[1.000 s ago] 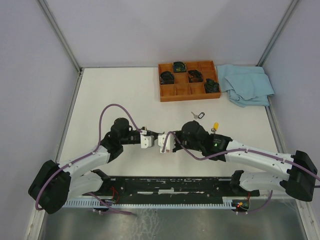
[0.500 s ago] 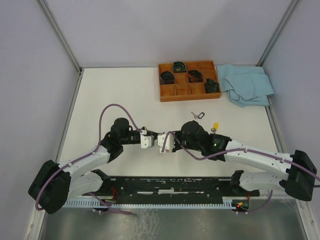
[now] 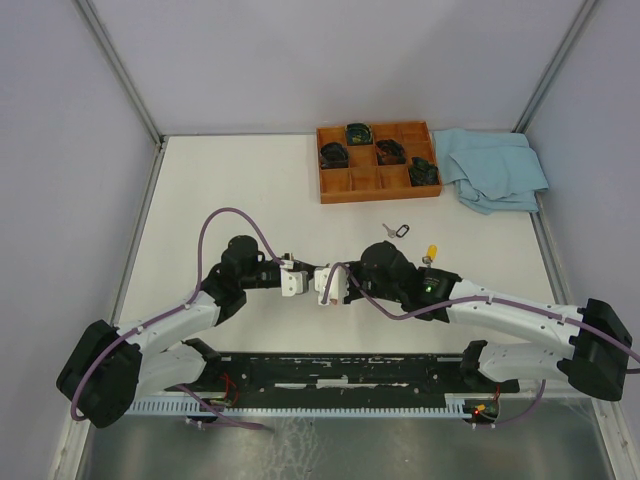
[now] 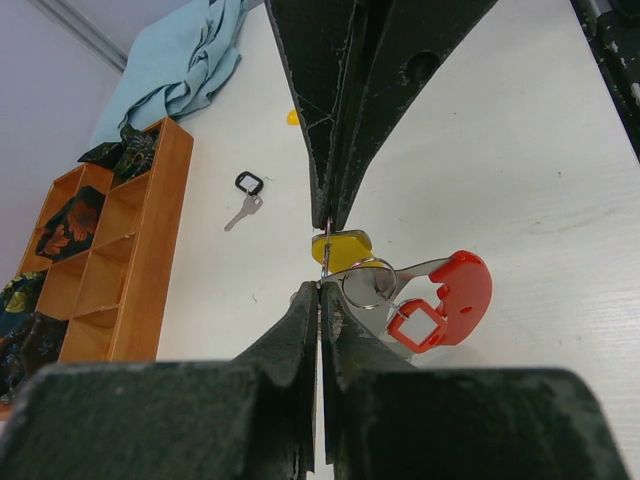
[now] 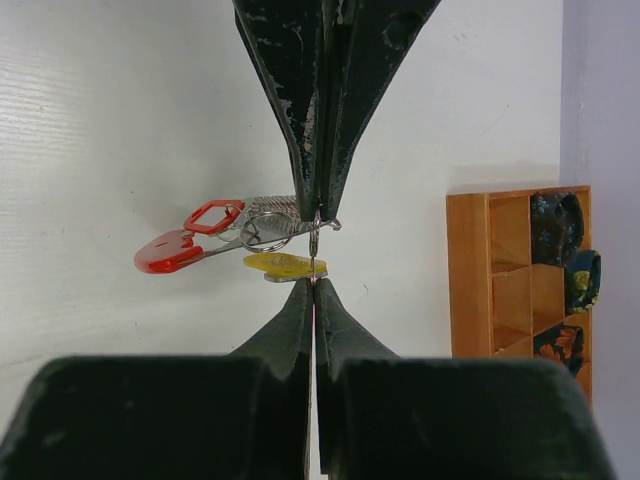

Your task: Put the keys on the keyring

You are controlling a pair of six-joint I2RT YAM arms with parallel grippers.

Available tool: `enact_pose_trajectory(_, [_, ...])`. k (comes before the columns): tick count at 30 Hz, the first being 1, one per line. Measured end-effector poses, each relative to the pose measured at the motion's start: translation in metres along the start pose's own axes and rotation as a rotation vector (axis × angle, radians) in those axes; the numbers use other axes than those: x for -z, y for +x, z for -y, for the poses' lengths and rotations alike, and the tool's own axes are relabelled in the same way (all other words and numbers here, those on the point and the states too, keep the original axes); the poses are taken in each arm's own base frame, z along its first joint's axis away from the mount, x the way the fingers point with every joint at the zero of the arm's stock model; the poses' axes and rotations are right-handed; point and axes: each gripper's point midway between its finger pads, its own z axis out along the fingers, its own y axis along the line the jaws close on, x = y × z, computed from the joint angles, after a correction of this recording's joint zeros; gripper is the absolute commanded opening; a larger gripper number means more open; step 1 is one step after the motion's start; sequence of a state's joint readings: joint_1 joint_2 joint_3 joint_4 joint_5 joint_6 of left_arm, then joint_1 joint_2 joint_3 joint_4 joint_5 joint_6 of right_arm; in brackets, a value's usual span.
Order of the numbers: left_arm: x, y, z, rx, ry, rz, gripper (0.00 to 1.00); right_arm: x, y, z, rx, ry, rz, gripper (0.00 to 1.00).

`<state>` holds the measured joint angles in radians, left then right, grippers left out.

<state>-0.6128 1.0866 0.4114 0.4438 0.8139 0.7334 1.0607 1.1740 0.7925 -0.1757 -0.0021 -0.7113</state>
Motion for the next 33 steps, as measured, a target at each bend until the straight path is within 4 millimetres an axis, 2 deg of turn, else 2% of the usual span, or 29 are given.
enact_pose_trajectory(33, [0.0000,0.0007,-0.0012,0.045,-0.016,-0.007,0.03,-0.0035,-0.0097,0.0025,-0.031,-0.001,0.030,0.01])
